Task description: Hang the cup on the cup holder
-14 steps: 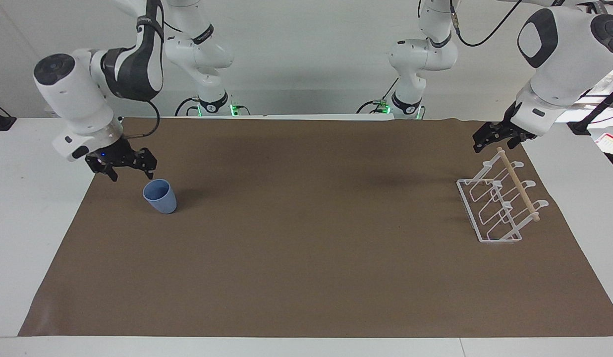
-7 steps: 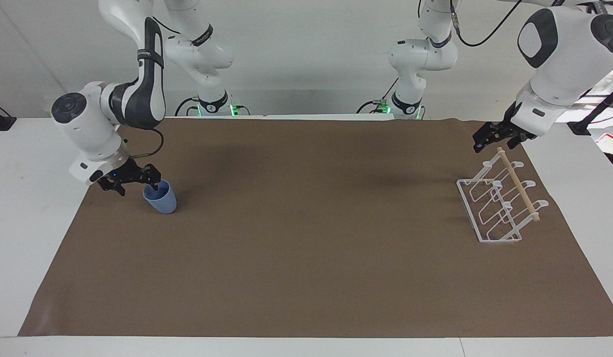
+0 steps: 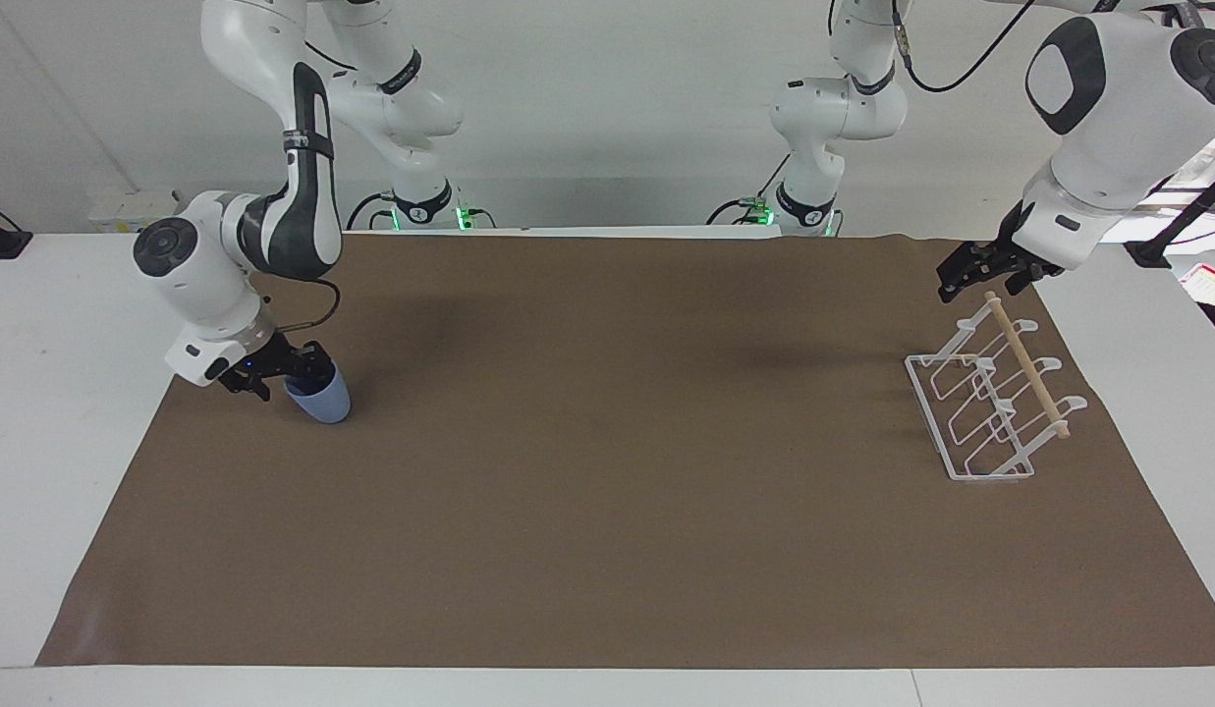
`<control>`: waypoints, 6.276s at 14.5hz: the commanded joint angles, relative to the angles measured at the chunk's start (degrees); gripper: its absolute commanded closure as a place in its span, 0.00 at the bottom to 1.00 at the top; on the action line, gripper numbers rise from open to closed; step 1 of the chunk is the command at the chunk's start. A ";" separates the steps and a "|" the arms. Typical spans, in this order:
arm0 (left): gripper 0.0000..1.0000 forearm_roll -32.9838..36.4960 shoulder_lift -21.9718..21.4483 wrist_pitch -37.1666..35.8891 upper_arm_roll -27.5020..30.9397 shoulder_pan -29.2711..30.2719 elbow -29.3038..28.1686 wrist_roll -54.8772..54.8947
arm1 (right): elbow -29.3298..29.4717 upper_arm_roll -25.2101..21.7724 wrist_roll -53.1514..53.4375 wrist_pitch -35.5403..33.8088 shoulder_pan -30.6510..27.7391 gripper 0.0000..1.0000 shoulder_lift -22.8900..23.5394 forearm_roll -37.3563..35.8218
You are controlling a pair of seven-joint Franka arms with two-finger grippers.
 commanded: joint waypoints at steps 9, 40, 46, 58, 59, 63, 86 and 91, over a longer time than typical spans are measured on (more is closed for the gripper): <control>0.00 -4.22 -2.39 -0.68 -0.51 -0.03 -4.11 -15.36 | 12.73 1.92 -5.07 -15.53 0.70 1.00 1.03 4.02; 0.01 -26.13 -5.38 13.55 -3.94 -17.79 -9.73 -98.76 | 6.79 3.95 19.18 0.33 38.06 0.96 -4.33 79.99; 0.01 -26.04 -5.39 17.60 -4.03 -18.58 -14.31 -96.99 | 6.87 3.95 19.18 1.56 38.15 0.97 -4.24 79.99; 1.00 -29.12 -5.30 18.66 -4.47 -19.81 -13.79 -98.31 | 6.96 3.95 19.27 1.65 38.06 0.94 -4.06 79.99; 1.00 -29.03 -5.30 18.57 -4.30 -19.81 -13.79 -98.22 | 6.96 3.95 19.88 1.65 38.06 0.71 -4.06 79.99; 1.00 -24.75 -5.12 16.29 -3.94 -14.55 -13.88 -98.57 | 7.14 3.69 19.97 0.95 35.70 0.01 -4.06 79.90; 1.00 84.25 23.00 -14.66 -4.03 -17.79 -5.61 -114.28 | 28.95 2.46 19.71 -45.54 4.75 0.01 -12.23 -1.92; 1.00 84.88 26.95 -14.04 -4.12 -16.56 -5.44 -118.42 | 29.46 2.55 19.62 -45.54 7.74 0.01 -11.97 -2.10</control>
